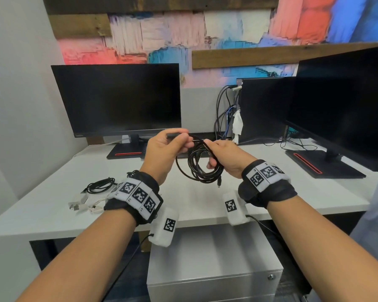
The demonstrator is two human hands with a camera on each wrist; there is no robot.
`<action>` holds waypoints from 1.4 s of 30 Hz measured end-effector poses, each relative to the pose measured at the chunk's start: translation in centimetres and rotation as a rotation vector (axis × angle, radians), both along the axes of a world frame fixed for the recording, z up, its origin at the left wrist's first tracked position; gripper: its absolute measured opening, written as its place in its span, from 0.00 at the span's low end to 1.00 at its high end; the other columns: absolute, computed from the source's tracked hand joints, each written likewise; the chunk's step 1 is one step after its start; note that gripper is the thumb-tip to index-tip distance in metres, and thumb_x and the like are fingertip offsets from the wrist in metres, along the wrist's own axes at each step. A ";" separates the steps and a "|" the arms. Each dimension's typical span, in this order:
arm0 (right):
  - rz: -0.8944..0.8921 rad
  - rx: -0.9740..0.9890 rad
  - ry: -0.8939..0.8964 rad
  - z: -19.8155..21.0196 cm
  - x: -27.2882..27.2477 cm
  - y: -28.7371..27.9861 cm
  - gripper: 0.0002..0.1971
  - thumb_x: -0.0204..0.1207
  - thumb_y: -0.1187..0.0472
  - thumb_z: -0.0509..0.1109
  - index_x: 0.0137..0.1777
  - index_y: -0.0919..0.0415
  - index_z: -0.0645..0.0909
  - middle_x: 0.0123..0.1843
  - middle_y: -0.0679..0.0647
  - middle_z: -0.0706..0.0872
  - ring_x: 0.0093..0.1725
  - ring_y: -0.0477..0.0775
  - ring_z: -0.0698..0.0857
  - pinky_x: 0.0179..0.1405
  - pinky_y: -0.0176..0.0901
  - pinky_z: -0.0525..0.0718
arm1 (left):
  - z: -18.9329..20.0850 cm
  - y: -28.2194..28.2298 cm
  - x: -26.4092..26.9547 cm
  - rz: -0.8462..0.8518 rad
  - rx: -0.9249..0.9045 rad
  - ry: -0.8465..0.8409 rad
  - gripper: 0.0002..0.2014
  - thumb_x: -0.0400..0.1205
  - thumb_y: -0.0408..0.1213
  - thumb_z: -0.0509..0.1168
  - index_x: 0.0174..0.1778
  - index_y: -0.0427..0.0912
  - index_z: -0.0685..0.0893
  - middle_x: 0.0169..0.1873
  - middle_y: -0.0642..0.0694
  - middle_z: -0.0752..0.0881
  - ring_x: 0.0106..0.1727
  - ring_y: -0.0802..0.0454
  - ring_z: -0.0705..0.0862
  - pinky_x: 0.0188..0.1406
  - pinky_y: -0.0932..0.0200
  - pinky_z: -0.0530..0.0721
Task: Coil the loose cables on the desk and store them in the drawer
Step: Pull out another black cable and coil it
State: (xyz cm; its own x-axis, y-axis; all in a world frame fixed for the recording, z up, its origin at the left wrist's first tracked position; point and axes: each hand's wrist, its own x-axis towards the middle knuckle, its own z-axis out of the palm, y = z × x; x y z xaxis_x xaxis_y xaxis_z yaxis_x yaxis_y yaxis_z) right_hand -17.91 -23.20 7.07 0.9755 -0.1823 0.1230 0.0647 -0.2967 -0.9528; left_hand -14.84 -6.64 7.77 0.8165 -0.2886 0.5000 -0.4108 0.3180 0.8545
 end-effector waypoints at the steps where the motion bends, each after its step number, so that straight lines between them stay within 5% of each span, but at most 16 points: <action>1: 0.058 0.058 0.017 0.1 -0.2 0.0 0.19 0.85 0.48 0.57 0.50 0.65 0.77 0.20 0.51 0.75 0.27 0.54 0.79 0.38 0.48 0.79 | -0.1 0.2 0.3 0.007 -0.031 0.019 0.05 0.82 0.29 0.64 0.51 0.39 0.83 0.39 0.42 0.88 0.39 0.56 0.88 0.40 0.67 0.85; 6: 0.212 0.109 0.032 0.2 -1.1 0.5 0.18 0.83 0.48 0.62 0.38 0.60 0.73 0.22 0.50 0.69 0.21 0.48 0.69 0.30 0.44 0.77 | -0.3 0.8 1.5 0.029 -0.160 0.113 0.06 0.83 0.32 0.64 0.53 0.39 0.82 0.40 0.44 0.88 0.39 0.56 0.87 0.41 0.67 0.85; 9: 0.270 0.022 0.067 0.0 -1.5 0.6 0.10 0.80 0.59 0.69 0.40 0.62 0.74 0.23 0.51 0.69 0.21 0.47 0.68 0.27 0.41 0.77 | -0.1 1.5 2.2 0.062 -0.218 0.162 0.07 0.83 0.35 0.64 0.55 0.38 0.81 0.40 0.44 0.87 0.39 0.56 0.86 0.41 0.66 0.84; 12: 0.275 0.025 0.085 -0.1 -1.5 0.3 0.11 0.81 0.58 0.67 0.40 0.61 0.73 0.22 0.50 0.68 0.22 0.47 0.67 0.27 0.40 0.76 | -0.2 2.1 2.8 0.090 -0.190 0.207 0.05 0.82 0.36 0.65 0.52 0.41 0.82 0.39 0.46 0.88 0.39 0.55 0.86 0.40 0.65 0.84; 18: 0.219 0.179 0.015 0.0 -1.1 -0.5 0.15 0.86 0.55 0.59 0.39 0.61 0.72 0.25 0.48 0.68 0.21 0.43 0.65 0.27 0.35 0.63 | -1.5 3.4 3.3 0.301 0.378 0.007 0.03 0.78 0.37 0.70 0.41 0.44 0.88 0.36 0.46 0.88 0.38 0.53 0.84 0.38 0.59 0.83; 24: 0.242 0.177 0.001 0.2 -0.9 0.0 0.12 0.86 0.56 0.57 0.42 0.60 0.70 0.28 0.50 0.67 0.21 0.43 0.66 0.22 0.32 0.64 | -2.9 2.1 3.5 0.398 0.813 -0.146 0.05 0.75 0.41 0.73 0.35 0.47 0.86 0.27 0.51 0.84 0.29 0.57 0.79 0.32 0.62 0.75; 28: 0.282 0.216 -0.016 0.2 -0.8 0.3 0.12 0.87 0.53 0.56 0.44 0.60 0.72 0.29 0.49 0.69 0.22 0.43 0.67 0.25 0.35 0.65 | -3.3 1.0 2.9 0.203 0.602 0.030 0.02 0.76 0.30 0.71 0.38 0.39 0.87 0.29 0.44 0.85 0.28 0.56 0.80 0.32 0.61 0.81; 31: 0.261 0.240 -0.029 0.3 -0.5 0.3 0.14 0.86 0.52 0.56 0.44 0.60 0.73 0.27 0.48 0.68 0.21 0.43 0.67 0.30 0.41 0.68 | -3.3 0.6 1.6 -0.013 0.388 0.173 0.06 0.79 0.22 0.63 0.42 0.32 0.85 0.29 0.45 0.83 0.27 0.59 0.80 0.27 0.71 0.79; 34: 0.210 0.243 -0.035 0.1 -0.3 0.1 0.14 0.86 0.52 0.56 0.43 0.59 0.73 0.27 0.48 0.68 0.21 0.43 0.67 0.32 0.42 0.69 | -2.7 0.9 0.9 -0.184 0.210 0.383 0.14 0.87 0.37 0.55 0.46 0.34 0.83 0.37 0.42 0.86 0.38 0.51 0.84 0.39 0.64 0.87; 38: 0.078 0.126 -0.099 -0.5 0.2 0.3 0.13 0.85 0.54 0.58 0.40 0.58 0.70 0.30 0.50 0.69 0.23 0.45 0.69 0.29 0.40 0.68 | -2.2 1.3 0.7 -0.250 0.296 0.418 0.27 0.83 0.58 0.54 0.50 0.36 0.84 0.42 0.40 0.89 0.43 0.49 0.88 0.48 0.56 0.86; 42: -0.025 -0.076 -0.170 -1.1 0.6 0.7 0.10 0.82 0.51 0.63 0.47 0.58 0.74 0.30 0.50 0.73 0.25 0.47 0.73 0.32 0.48 0.77 | -2.1 0.3 0.2 -0.166 0.395 0.325 0.10 0.80 0.42 0.68 0.45 0.38 0.83 0.39 0.42 0.88 0.41 0.50 0.87 0.40 0.62 0.86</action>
State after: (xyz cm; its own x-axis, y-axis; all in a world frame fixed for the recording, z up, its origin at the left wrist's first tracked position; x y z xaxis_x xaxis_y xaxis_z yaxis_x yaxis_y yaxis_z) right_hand -17.26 -22.50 5.94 0.9346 -0.1904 0.3003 0.2147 -0.3709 -0.9035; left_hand -14.61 -6.31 5.65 0.8386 -0.5418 0.0566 -0.0771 -0.0153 0.9969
